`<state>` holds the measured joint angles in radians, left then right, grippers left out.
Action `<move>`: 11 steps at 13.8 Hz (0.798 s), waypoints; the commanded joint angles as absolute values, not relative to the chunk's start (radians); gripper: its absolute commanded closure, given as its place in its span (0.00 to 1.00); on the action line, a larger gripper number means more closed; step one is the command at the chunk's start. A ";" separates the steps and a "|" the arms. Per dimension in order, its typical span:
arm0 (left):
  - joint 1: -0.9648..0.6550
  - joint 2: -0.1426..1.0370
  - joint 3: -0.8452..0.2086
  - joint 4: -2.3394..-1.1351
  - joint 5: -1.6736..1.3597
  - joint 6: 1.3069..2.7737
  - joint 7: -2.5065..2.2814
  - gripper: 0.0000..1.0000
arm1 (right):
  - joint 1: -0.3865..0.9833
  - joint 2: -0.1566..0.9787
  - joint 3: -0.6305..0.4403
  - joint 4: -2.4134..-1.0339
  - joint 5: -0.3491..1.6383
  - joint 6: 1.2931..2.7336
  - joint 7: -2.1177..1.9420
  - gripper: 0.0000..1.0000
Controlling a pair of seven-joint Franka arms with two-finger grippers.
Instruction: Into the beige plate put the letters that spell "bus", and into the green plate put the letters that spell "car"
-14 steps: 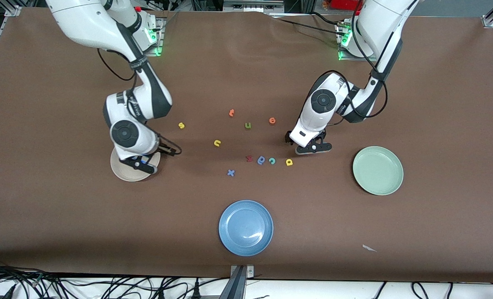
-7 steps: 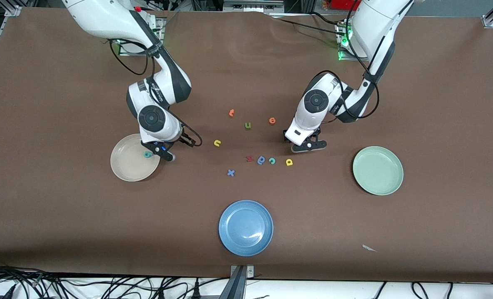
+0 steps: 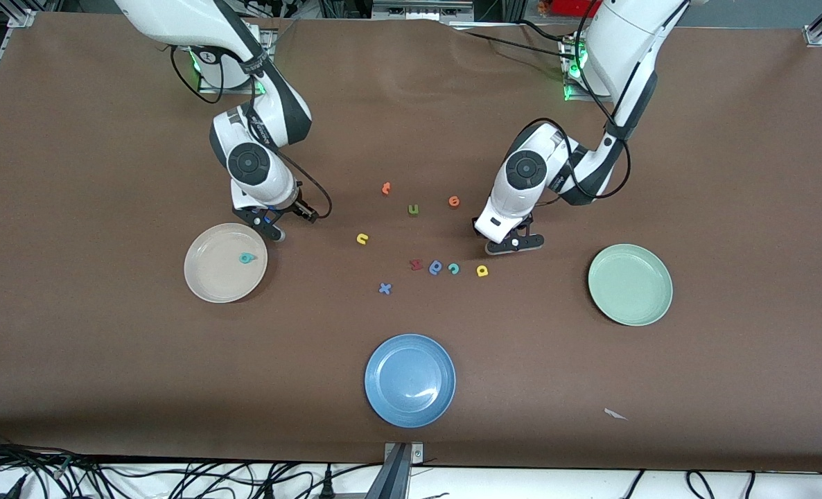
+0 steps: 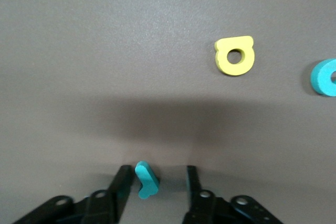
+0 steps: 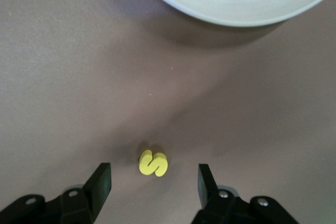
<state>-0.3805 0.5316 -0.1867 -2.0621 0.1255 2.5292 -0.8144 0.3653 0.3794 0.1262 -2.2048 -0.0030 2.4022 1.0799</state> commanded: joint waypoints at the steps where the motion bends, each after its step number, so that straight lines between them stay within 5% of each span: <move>1: -0.383 0.537 -0.183 -2.056 0.163 2.523 -0.836 0.59 | 0.357 0.374 0.138 -2.246 0.014 2.460 1.089 0.36; 9: -0.387 0.541 -0.183 -2.063 0.164 2.510 -0.833 0.78 | 0.359 0.417 0.138 -2.249 0.012 2.523 1.094 0.57; 11: -0.387 0.546 -0.183 -2.063 0.163 2.510 -0.831 0.83 | 0.359 0.413 0.138 -2.247 0.012 2.520 1.094 0.78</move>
